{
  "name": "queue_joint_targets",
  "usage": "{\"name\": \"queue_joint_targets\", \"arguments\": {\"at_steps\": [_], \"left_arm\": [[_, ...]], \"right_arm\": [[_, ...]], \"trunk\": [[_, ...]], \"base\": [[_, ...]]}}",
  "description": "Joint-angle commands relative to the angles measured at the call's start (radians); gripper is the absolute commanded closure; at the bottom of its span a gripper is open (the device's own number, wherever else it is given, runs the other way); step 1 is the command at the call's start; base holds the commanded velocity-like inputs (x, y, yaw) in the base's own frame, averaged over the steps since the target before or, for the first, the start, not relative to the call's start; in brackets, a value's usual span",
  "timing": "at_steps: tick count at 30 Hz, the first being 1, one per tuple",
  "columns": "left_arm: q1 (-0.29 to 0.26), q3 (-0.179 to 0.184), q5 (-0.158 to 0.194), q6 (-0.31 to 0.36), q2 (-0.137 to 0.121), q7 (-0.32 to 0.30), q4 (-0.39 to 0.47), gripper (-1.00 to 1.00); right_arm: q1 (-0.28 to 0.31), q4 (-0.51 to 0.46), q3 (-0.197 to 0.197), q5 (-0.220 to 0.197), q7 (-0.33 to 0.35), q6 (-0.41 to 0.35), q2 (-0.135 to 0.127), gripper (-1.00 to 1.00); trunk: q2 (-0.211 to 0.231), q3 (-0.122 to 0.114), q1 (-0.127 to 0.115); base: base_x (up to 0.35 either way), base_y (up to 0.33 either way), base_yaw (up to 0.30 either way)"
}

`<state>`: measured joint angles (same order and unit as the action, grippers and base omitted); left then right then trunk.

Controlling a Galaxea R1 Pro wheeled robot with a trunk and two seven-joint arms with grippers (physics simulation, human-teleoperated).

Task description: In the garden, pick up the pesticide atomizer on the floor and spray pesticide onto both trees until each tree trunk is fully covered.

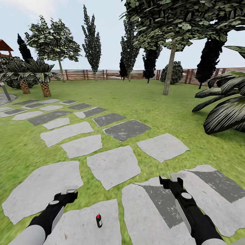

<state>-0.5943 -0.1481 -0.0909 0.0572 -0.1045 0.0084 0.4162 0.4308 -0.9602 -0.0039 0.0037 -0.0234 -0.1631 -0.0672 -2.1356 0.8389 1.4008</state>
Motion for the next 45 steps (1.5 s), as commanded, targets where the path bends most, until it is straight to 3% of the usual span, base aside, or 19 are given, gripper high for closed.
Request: {"name": "queue_joint_targets", "arguments": {"at_steps": [1,5,25,31,45], "left_arm": [[0.000,-0.005,-0.009,0.005,0.001,0.000,0.002,-1.00],[0.002,-0.008,-0.008,0.005,0.002,-0.011,-0.001,-1.00],[0.002,-0.010,-0.006,-0.006,0.000,-0.015,-0.016,-1.00],[0.004,-0.010,-0.006,-0.092,0.001,-0.005,-0.017,-1.00],[0.004,-0.010,-0.006,-0.121,0.005,-0.001,-0.017,-1.00]], "right_arm": [[0.000,-0.002,0.001,0.001,-0.002,-0.006,0.000,-1.00],[0.000,-0.003,0.000,0.000,-0.004,-0.007,0.000,-1.00],[0.000,-0.004,-0.024,-0.001,-0.003,-0.009,-0.001,-1.00],[0.000,-0.005,-0.022,-0.001,-0.003,-0.009,0.000,-1.00],[0.000,-0.005,-0.022,-0.001,-0.003,-0.009,0.000,-1.00]], "trunk": [[0.000,0.001,0.000],[0.000,0.006,0.000],[-0.140,0.098,0.076],[-0.182,0.122,0.099],[-0.280,0.177,0.153]], "base": [[0.000,0.000,0.000],[0.000,0.000,0.000],[0.000,0.000,-0.099],[0.000,0.000,-0.254],[0.000,0.000,-0.262]]}}
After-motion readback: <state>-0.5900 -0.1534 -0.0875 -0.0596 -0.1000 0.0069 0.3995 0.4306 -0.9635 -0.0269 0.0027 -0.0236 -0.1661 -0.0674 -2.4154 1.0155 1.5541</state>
